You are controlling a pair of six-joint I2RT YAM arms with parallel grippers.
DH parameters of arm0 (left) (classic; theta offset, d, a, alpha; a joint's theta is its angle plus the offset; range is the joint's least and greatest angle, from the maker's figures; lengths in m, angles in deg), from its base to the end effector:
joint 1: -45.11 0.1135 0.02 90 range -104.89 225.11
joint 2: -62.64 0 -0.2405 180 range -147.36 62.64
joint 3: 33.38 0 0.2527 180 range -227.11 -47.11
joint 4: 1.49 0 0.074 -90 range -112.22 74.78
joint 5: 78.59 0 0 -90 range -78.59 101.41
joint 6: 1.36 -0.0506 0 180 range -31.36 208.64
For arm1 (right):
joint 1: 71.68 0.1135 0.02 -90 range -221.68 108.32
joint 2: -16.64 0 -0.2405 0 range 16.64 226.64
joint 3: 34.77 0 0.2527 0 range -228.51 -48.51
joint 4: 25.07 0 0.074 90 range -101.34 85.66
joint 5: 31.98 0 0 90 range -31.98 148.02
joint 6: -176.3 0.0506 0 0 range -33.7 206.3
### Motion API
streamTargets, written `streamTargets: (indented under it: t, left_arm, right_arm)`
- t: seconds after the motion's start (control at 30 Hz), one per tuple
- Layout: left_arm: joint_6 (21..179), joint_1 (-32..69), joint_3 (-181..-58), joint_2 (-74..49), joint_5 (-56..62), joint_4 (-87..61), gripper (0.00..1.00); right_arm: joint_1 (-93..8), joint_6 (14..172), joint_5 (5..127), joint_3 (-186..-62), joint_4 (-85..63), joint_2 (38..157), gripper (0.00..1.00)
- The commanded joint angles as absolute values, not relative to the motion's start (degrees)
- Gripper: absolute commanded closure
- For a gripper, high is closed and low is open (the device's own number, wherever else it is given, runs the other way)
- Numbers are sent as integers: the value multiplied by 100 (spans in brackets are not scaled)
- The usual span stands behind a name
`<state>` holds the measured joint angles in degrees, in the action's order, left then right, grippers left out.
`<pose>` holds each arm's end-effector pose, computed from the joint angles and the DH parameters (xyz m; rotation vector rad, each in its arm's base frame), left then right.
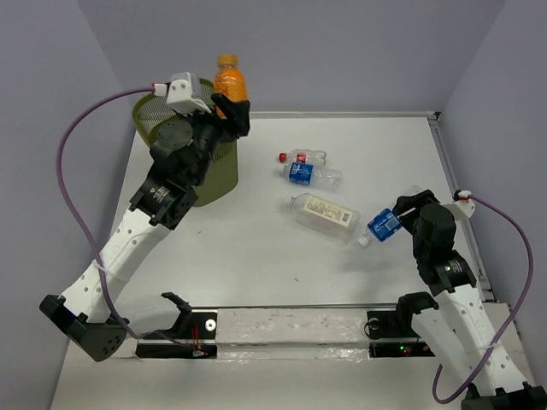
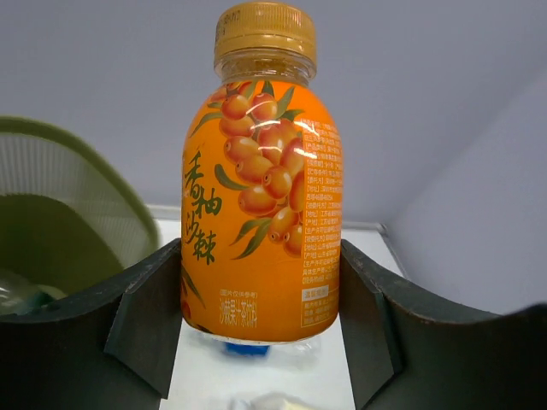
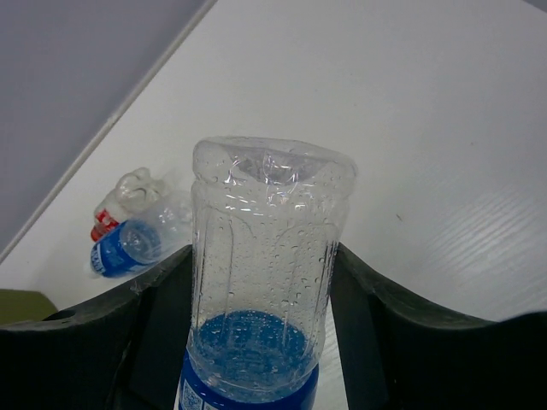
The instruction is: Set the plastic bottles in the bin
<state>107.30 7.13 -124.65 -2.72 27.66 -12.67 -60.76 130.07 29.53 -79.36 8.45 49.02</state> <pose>0.2181 -0.1523 0.4737 -0.0196 1.3530 -0.6514 0.1757 0.0093 0.2527 0.8405 1.7032 0.1654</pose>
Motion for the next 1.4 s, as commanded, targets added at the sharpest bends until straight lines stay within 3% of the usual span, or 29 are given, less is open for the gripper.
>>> streamTargets:
  t: [0.0, 0.2, 0.3, 0.4, 0.43, 0.6, 0.77, 0.9, 1.17, 1.37]
  left_arm:
    - [10560, 1986, -13148, -573, 2944, -1468, 41]
    - [10648, 3462, -13597, -1416, 2268, -1960, 38]
    - [10753, 3632, -13571, -1751, 2064, -2014, 32]
    - [10789, 3658, -13527, -1962, 2125, -2084, 4]
    - [10798, 3658, -13536, -1980, 2143, -2102, 1]
    - [10841, 3658, -13404, -1682, 1985, -2067, 1]
    - [11228, 3658, -12474, -567, 766, -1734, 1]
    - [11343, 3640, -11516, 391, 17, -1566, 1]
    - [11518, 3571, -9522, 2729, -1221, -2283, 1]
    - [11360, 3026, -9159, 3390, -1390, -3226, 1]
  right_arm:
    - [-6104, 12428, 3691, -8182, 607, 4775, 50]
    - [-6104, 12181, 4648, -8304, -70, 4942, 52]
    - [-6104, 12119, 5201, -8559, -377, 5214, 52]
    - [-6104, 12102, 5650, -8858, -912, 5530, 53]
    - [-6026, 12102, 5731, -8937, -1045, 5627, 53]
    - [-5535, 11917, 5723, -9929, -1634, 6600, 53]
    - [-4313, 11364, 5073, -11036, -2250, 7761, 53]
    - [-3680, 10960, 5257, -12178, -2706, 8947, 53]
    - [-2888, 9544, 5380, -15715, -3024, 11801, 51]
    - [-2835, 9623, 5389, -18189, -3015, 13702, 51]
